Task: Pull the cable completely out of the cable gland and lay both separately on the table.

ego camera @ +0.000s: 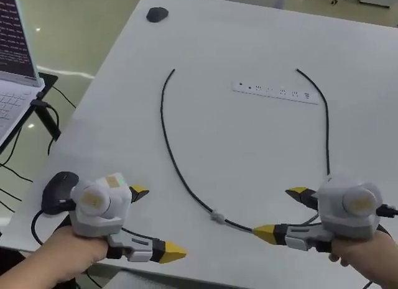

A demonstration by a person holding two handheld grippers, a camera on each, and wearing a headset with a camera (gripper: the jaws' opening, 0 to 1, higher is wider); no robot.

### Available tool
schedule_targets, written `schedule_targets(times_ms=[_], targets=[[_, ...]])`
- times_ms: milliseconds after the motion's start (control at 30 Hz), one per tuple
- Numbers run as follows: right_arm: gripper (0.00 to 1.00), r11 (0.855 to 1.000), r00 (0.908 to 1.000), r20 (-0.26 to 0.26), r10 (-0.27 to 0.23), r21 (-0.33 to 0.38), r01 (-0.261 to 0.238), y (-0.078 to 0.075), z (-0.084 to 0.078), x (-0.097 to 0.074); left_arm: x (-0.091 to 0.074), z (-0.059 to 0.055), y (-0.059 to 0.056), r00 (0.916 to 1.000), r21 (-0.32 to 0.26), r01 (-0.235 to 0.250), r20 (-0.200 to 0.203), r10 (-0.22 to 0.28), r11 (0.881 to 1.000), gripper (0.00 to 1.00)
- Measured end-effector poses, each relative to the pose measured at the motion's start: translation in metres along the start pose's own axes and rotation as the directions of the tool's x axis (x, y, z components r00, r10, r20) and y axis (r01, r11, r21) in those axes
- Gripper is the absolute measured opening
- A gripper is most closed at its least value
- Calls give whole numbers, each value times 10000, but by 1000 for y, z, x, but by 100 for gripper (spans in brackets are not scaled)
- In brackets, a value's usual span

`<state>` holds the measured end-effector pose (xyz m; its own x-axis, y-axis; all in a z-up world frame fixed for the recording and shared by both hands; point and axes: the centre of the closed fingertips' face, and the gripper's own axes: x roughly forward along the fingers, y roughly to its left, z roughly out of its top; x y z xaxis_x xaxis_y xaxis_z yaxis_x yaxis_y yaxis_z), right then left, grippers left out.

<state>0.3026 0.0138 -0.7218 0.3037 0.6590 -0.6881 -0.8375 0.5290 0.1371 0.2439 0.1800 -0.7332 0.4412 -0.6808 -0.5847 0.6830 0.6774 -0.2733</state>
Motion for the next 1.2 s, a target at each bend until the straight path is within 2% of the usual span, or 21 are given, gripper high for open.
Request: schedule_targets(times_ms=[267,467,567,700,767,833,967,1200], targets=[[70,9990,9976,-553,410,-173,-420,0,5,23,2,-4,-4,9999,41,78,-146,-78,10000,99],[60,9974,9907,-1205,629,-271,-666,3,4,39,1,-9,-3,9995,175,68,-310,-62,9998,99],[56,9951,9838,-1515,956,-104,-983,7,1,48,-1,-10,-4,9996,94,69,-283,-67,9999,98],[52,9932,9723,-2086,1051,-279,-1133,8,-9,60,-1,-14,-3,9997,-73,51,-239,-53,10000,98],[49,9922,9698,-2195,1067,-393,-1181,8,-11,65,-2,-15,-2,9998,-130,30,-217,-33,9999,98],[44,9905,9630,-2446,1135,-480,-1289,10,-14,69,-2,-15,-3,9998,-109,53,-205,-55,9999,97],[39,9889,9585,-2563,1250,-461,-1413,12,-14,78,-3,-13,-3,9999,-33,35,-106,-35,10000,96],[28,9853,9423,-2999,1489,-355,-1670,19,-23,94,-3,-12,-3,9999,-68,77,-85,-77,9999,95]])
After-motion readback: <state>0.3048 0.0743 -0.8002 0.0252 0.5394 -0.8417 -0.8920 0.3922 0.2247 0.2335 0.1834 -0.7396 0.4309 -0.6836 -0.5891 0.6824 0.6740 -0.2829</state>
